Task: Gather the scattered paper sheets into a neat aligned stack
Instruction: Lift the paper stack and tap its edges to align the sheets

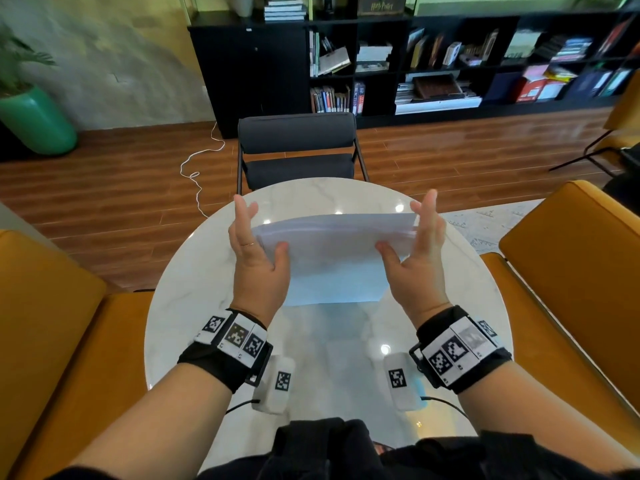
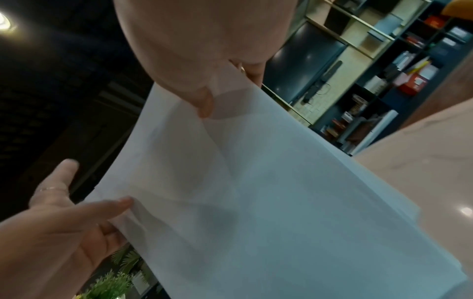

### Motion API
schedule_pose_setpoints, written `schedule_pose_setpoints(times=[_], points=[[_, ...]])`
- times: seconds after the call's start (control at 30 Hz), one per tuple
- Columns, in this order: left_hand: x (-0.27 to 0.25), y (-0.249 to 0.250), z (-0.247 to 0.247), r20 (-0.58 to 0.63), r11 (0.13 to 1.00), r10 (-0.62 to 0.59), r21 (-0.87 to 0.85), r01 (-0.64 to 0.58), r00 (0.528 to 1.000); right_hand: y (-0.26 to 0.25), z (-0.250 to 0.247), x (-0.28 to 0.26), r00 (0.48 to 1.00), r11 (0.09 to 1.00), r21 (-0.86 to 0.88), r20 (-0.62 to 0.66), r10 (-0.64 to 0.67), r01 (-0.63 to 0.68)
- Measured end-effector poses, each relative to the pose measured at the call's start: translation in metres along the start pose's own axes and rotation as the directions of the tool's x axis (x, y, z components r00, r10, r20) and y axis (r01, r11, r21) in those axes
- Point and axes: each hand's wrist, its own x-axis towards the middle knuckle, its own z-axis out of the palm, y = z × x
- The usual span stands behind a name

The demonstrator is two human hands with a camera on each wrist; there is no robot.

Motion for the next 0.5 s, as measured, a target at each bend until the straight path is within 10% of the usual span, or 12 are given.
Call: schedule_pose_setpoints(times=[0.17, 0.5], points=[[0.004, -0.001, -0.002, 0.085, 0.977, 0.139, 0.148, -0.15, 0.987, -0.006, -0.004, 0.008, 0.978, 0.945, -0.254, 0.068, -0.195, 0.206], [0.006, -0.003, -0.009, 0.278, 0.992, -0.059, 0.125, 0.025, 0.959, 0.006, -0.007, 0.001, 0.974, 0.984, -0.058, 0.146, 0.173, -0.166]])
